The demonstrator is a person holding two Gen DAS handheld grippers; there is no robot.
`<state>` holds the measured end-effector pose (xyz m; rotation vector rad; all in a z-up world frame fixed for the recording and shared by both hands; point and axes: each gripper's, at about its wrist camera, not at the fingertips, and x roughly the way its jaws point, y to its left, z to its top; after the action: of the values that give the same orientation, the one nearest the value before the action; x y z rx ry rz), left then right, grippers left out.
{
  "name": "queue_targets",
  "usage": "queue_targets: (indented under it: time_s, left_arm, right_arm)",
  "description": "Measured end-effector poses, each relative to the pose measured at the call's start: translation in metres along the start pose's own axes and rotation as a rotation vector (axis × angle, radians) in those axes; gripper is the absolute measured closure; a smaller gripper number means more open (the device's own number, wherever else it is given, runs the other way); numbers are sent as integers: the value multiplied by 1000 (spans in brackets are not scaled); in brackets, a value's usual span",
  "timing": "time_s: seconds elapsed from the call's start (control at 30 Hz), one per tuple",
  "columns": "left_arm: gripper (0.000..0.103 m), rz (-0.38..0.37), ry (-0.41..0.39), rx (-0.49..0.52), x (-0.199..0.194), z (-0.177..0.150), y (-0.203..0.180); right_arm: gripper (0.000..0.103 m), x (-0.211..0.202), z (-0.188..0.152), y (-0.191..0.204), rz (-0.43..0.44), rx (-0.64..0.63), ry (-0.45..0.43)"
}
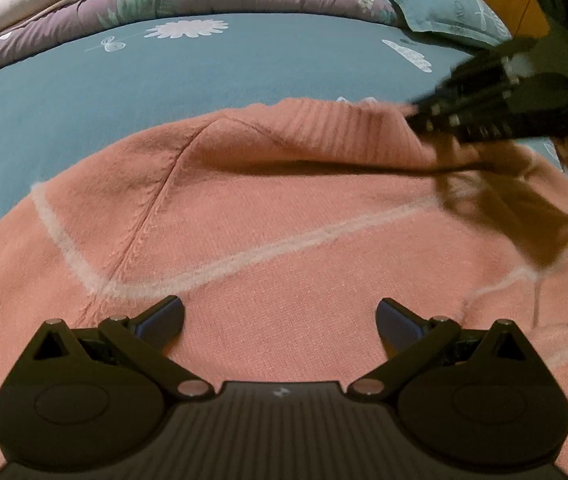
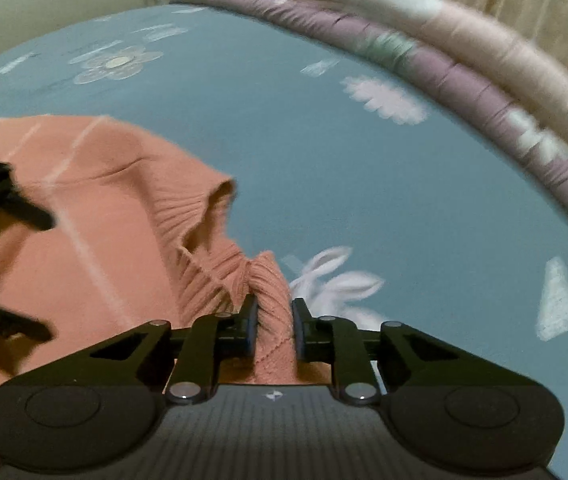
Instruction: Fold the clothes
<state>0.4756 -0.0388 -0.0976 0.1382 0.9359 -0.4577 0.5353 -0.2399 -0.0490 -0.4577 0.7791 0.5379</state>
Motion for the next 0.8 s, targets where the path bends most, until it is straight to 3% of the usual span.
queue_targets:
  time_s: [0.2,0.33,0.6,0.8]
  left_arm:
    - [1,1,-1,1,-1,0,-1]
    - [1,1,-2,1,-2,-1,-1]
    - [1,-4,-4,5,-3,-2,-1]
    - [1,-8,-14,4,-3,-4,0]
  right_arm:
    - [84,11,13,-24,-158,64,-29]
    - [87,38,13,-33,-177,109,49]
    - [77,18,43,-29,-40,107,-99]
    - [57,49,84,-8,203,93,-133]
